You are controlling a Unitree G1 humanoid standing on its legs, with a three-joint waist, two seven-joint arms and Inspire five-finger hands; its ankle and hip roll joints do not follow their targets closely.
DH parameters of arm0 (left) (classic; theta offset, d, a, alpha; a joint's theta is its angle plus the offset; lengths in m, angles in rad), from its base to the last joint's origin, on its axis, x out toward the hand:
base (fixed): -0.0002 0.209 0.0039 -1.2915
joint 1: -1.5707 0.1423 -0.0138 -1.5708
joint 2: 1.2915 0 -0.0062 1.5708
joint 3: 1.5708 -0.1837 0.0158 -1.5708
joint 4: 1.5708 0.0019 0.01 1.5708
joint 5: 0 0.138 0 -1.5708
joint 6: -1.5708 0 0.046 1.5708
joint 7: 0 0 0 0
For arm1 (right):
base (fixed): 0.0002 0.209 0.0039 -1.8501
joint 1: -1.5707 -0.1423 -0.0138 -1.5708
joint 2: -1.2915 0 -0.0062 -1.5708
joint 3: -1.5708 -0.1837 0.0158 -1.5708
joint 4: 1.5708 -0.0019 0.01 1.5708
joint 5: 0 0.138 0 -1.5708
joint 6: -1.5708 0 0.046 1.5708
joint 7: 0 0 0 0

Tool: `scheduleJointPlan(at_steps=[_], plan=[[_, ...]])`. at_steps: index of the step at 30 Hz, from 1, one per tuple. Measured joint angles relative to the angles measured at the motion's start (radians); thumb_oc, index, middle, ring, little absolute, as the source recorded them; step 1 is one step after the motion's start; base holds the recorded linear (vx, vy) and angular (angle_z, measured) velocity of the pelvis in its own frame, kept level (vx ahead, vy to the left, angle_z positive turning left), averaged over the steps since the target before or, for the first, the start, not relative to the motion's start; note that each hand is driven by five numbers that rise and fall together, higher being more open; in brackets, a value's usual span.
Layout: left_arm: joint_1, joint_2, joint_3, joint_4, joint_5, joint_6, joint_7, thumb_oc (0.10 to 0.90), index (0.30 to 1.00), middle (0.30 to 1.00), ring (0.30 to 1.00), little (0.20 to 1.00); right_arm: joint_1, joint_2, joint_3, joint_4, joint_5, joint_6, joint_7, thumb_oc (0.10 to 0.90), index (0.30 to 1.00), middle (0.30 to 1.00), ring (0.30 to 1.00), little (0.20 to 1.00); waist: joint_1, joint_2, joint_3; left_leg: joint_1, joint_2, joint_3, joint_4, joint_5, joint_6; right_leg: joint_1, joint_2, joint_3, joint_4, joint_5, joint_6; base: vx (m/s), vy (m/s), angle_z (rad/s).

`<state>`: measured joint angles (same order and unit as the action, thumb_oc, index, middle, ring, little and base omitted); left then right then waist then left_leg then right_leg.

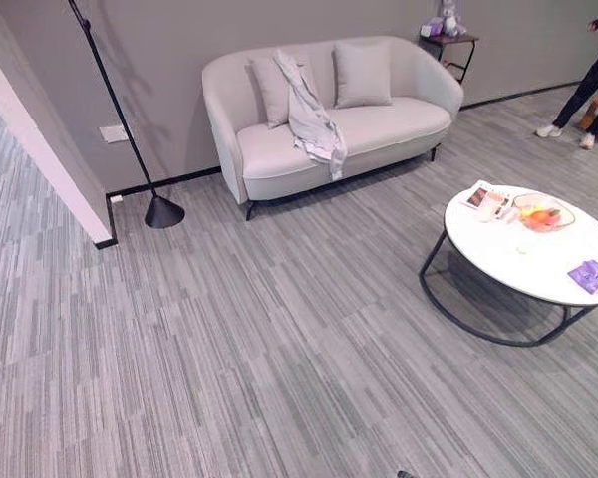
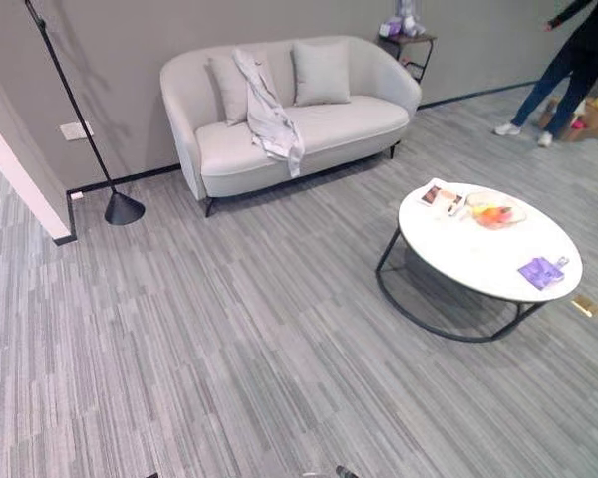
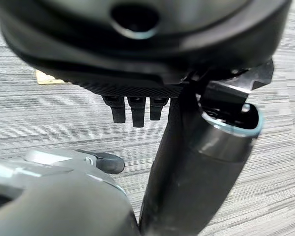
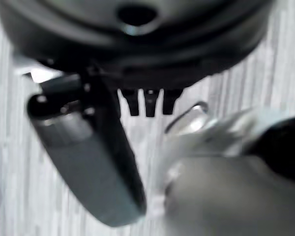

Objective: Hang the clothes on the sofa on the clothes rack.

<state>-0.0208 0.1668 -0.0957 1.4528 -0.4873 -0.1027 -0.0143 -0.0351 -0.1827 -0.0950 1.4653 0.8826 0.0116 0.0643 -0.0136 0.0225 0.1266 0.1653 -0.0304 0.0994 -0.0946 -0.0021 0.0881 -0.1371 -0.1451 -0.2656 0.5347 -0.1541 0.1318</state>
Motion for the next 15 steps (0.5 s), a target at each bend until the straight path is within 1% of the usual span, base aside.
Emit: scheduleJointPlan(at_steps=[1,2,3,4,5,6,7,8,9,10,11,12,13,14,15], plan=[[0.0,0.0,0.0,-0.001,0.003,0.0,0.0,0.8,0.9,0.9,0.9,0.9,0.002,0.001,-0.002,0.0,-0.006,0.0,0.0,0.8,0.9,0.9,0.9,0.9,0.001,0.0,-0.001,0.002,-0.001,0.002,0.0,-0.004,-0.004,-0.006,-0.023,-0.01,-0.037,0.001,-0.001,0.15,-0.123,0.01],[0.002,-0.002,0.002,0.0,0.019,0.0,0.0,0.8,0.9,0.9,0.9,0.9,0.003,-0.002,-0.005,0.001,-0.006,-0.002,0.0,0.8,0.9,0.9,0.9,0.9,0.0,0.001,-0.006,-0.006,-0.003,0.003,0.0,-0.003,0.0,-0.007,-0.043,-0.011,-0.112,0.008,-0.005,0.07,-0.053,-0.04],[0.004,0.003,0.0,0.0,0.023,0.0,0.0,0.8,0.9,0.9,0.9,0.9,0.013,-0.004,-0.007,0.0,-0.01,-0.003,0.0,0.8,0.9,0.9,0.9,0.9,-0.004,-0.004,-0.017,-0.001,-0.002,0.004,0.0,-0.008,-0.005,-0.02,-0.069,-0.004,-0.177,0.015,-0.001,0.15,-0.111,-0.08],[0.003,0.006,0.0,0.0,0.028,0.001,0.0,0.8,0.9,0.9,0.9,0.9,0.018,-0.005,-0.012,0.001,-0.012,-0.004,0.0,0.8,0.9,0.9,0.9,0.9,-0.003,-0.008,-0.016,0.003,-0.002,0.005,0.004,-0.009,-0.011,-0.027,-0.087,-0.003,-0.219,0.036,0.006,0.25,-0.157,-0.05],[0.003,0.002,0.0,0.002,0.034,0.001,0.0,0.8,0.9,0.9,0.9,0.9,0.017,-0.005,-0.012,0.001,-0.015,-0.004,0.0,0.8,0.9,0.9,0.9,0.9,-0.003,-0.012,-0.02,0.006,0.002,0.004,0.004,-0.01,-0.013,-0.024,-0.093,-0.003,-0.267,0.057,0.01,0.34,-0.207,-0.1],[-0.002,0.011,0.0,0.017,0.051,-0.001,0.0,0.8,0.9,0.9,0.9,0.9,0.024,-0.004,-0.015,0.006,-0.029,-0.003,0.0,0.8,0.9,0.9,0.9,0.9,-0.003,-0.022,-0.032,0.01,0.01,0.004,0.004,-0.033,-0.045,-0.028,-0.11,0.026,-0.401,0.117,0.032,0.36,-0.198,-0.05],[-0.012,0.01,0.0,0.033,0.058,0.0,0.0,0.8,0.9,0.9,0.9,0.9,0.023,-0.003,-0.016,0.008,-0.037,-0.004,0.001,0.8,0.9,0.9,0.9,0.9,-0.004,-0.026,-0.034,0.012,0.011,0.003,0.002,-0.042,-0.058,-0.028,-0.132,0.04,-0.507,0.166,0.049,0.43,-0.219,-0.09],[-0.016,0.007,0.0,0.041,0.062,0.001,-0.001,0.8,0.9,0.9,0.9,0.9,0.022,-0.005,-0.037,0.01,-0.044,-0.005,0.002,0.8,0.9,0.9,0.9,0.9,-0.008,-0.031,-0.034,0.032,0.021,0.001,-0.001,-0.059,-0.077,-0.036,-0.168,0.051,-0.636,0.223,0.071,0.46,-0.235,0.04],[-0.006,0.007,0.0,0.042,0.066,0.001,0.0,0.8,0.9,0.9,0.9,0.9,0.02,-0.005,-0.044,0.009,-0.045,-0.007,0.006,0.8,0.9,0.9,0.9,0.9,-0.022,-0.032,-0.035,0.053,0.036,-0.003,-0.001,-0.072,-0.095,-0.042,-0.186,0.05,-0.635,0.248,0.079,0.49,-0.253,0.11],[0.008,0.009,0.001,0.045,0.067,0.0,-0.001,0.8,0.9,0.9,0.9,0.9,0.026,-0.004,-0.042,0.011,-0.057,-0.004,0.016,0.8,0.9,0.9,0.9,0.9,-0.03,-0.034,-0.044,0.076,0.057,-0.008,-0.001,-0.091,-0.118,-0.04,-0.194,0.051,-0.621,0.26,0.079,0.27,-0.132,0.19],[0.015,0.018,0.002,0.061,0.067,0.0,-0.001,0.8,0.9,0.9,0.9,0.9,0.043,-0.001,-0.039,0.011,-0.072,0.004,0.022,0.8,0.9,0.9,0.9,0.9,-0.034,-0.04,-0.063,0.101,0.079,-0.014,-0.002,-0.113,-0.145,-0.034,-0.187,0.05,-0.591,0.26,0.078,0.49,-0.308,0.42],[0.021,0.008,0.001,0.078,0.082,0.002,-0.001,0.8,0.9,0.9,0.9,0.9,0.085,-0.01,-0.045,0.015,-0.077,0.011,0.023,0.8,0.9,0.9,0.9,0.9,-0.037,-0.015,-0.095,0.138,0.15,-0.048,-0.001,-0.144,-0.186,-0.005,-0.133,0.044,-0.564,0.356,0.063,0.48,-0.346,0.62],[0.024,-0.023,0.001,0.079,0.099,0.002,-0.005,0.8,0.9,0.9,0.9,0.9,0.097,-0.034,-0.043,0.02,-0.086,0.006,0.024,0.8,0.9,0.9,0.9,0.9,-0.05,0.025,-0.103,0.141,0.204,-0.069,0.0,-0.144,-0.188,0.006,-0.092,0.029,-0.539,0.359,0.061,0.57,-0.444,0.72],[0.022,-0.042,-0.001,0.077,0.104,0.001,-0.018,0.8,0.9,0.9,0.9,0.9,0.079,-0.064,-0.029,0.018,-0.092,0.01,0.022,0.8,0.9,0.9,0.9,0.9,-0.05,0.064,-0.11,0.136,0.25,-0.076,0.016,-0.124,-0.196,0.009,-0.046,0.022,-0.517,0.334,0.026,0.23,-0.209,0.39],[0.017,-0.049,-0.001,0.074,0.105,0.0,-0.023,0.8,0.9,0.9,0.9,0.9,0.061,-0.077,-0.019,0.016,-0.096,0.014,0.018,0.8,0.9,0.9,0.9,0.9,-0.039,0.073,-0.116,0.12,0.275,-0.084,0.042,-0.089,-0.22,0.011,-0.017,0.019,-0.511,0.32,0.006,0.28,-0.324,0.03]])
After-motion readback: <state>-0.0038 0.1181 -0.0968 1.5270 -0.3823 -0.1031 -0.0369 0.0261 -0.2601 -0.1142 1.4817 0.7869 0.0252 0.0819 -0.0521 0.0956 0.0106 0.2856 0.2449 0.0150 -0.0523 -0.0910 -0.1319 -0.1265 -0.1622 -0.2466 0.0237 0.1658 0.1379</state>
